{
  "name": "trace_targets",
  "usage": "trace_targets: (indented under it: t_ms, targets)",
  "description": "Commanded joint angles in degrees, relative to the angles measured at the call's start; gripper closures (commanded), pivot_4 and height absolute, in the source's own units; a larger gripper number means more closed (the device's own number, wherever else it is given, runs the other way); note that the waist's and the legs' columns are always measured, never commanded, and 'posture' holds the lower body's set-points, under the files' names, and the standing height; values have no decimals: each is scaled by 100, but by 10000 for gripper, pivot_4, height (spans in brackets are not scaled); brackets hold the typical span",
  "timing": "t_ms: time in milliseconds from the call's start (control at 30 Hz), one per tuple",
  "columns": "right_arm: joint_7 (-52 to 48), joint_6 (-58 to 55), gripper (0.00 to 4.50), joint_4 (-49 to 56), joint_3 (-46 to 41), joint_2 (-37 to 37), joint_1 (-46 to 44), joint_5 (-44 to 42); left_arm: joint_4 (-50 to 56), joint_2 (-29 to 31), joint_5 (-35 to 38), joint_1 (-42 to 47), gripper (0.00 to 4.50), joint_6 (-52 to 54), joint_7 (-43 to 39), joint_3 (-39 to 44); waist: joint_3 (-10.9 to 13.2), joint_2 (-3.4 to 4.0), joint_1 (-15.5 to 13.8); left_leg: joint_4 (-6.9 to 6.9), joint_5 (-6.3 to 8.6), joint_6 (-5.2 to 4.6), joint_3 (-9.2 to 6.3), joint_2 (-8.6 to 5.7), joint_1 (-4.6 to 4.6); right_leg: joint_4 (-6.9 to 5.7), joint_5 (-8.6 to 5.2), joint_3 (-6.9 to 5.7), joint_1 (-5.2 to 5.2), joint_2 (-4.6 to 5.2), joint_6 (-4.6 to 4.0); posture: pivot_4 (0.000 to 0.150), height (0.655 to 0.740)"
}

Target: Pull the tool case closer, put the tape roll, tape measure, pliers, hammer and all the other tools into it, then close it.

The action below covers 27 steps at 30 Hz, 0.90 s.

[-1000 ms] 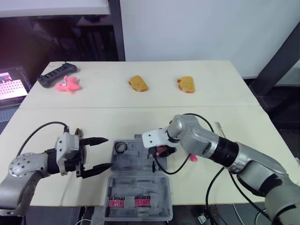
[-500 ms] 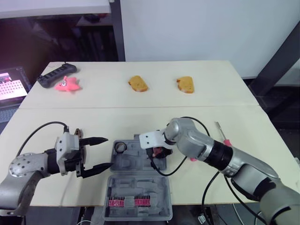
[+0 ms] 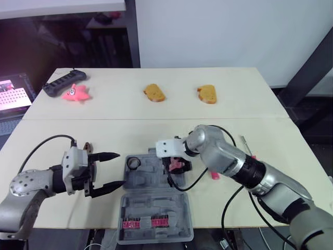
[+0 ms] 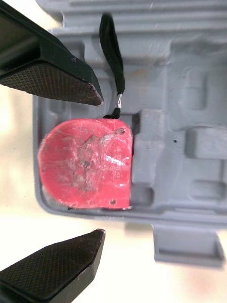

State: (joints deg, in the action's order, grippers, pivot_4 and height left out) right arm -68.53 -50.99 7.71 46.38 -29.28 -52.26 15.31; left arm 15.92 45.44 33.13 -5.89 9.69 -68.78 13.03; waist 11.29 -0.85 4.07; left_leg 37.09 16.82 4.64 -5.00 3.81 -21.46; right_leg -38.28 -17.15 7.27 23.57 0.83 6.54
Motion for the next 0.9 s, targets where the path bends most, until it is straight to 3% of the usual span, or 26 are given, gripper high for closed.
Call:
trace_targets:
  t_ms: [33, 67, 167, 333, 567, 733, 900]
  targets:
    - [-85, -83, 811, 363, -325, -53, -51, -221, 141, 70, 40, 37, 0, -27, -45, 95, 0, 0, 1, 0, 0, 0, 0, 0, 0, 0, 0, 0, 0, 0, 0, 1500, 7400]
    - [-99, -97, 811, 392, -380, -54, -23, -304, 144, 69, 41, 36, 0, -25, -43, 95, 0, 0, 1, 0, 0, 0, 0, 0, 0, 0, 0, 0, 0, 0, 0, 1500, 7400]
    - [-47, -76, 9222, 375, -488, -81, 67, -436, 141, 69, 38, 30, 0, -31, -48, 96, 0, 0, 5, 0, 0, 0, 0, 0, 1, 0, 0, 0, 0, 0, 0, 1500, 7400]
    - [227, -144, 32631, 383, -891, 14, 298, -686, 161, 74, 35, -25, 0, -42, -61, 124, 0, 0, 1, 0, 0, 0, 0, 0, -2, 3, 0, 0, 0, 0, 0, 1500, 7400]
    - [840, 111, 32631, 802, -2163, 149, 1267, -1419, 140, 75, 39, -22, 0, -11, -25, 155, 0, -1, -8, -2, 0, 0, 0, 0, -3, 8, 0, 0, -2, 0, 0, 1500, 7400]
    - [1519, 976, 32631, 885, -3078, 586, 2378, -1978, 93, 71, 31, 29, 0, -6, -4, 137, -1, -4, -4, -3, 0, 0, 0, 0, -2, 10, -1, 1, -3, -1, 0, 1500, 7400]
    - [1998, 1758, 32631, 385, -3222, 697, 2875, -1919, 57, 81, 35, 67, 0, -5, 1, 143, 1, -1, 1, -3, 0, 0, 2, 0, -1, 10, -1, 3, -5, -1, 0, 1500, 7400]
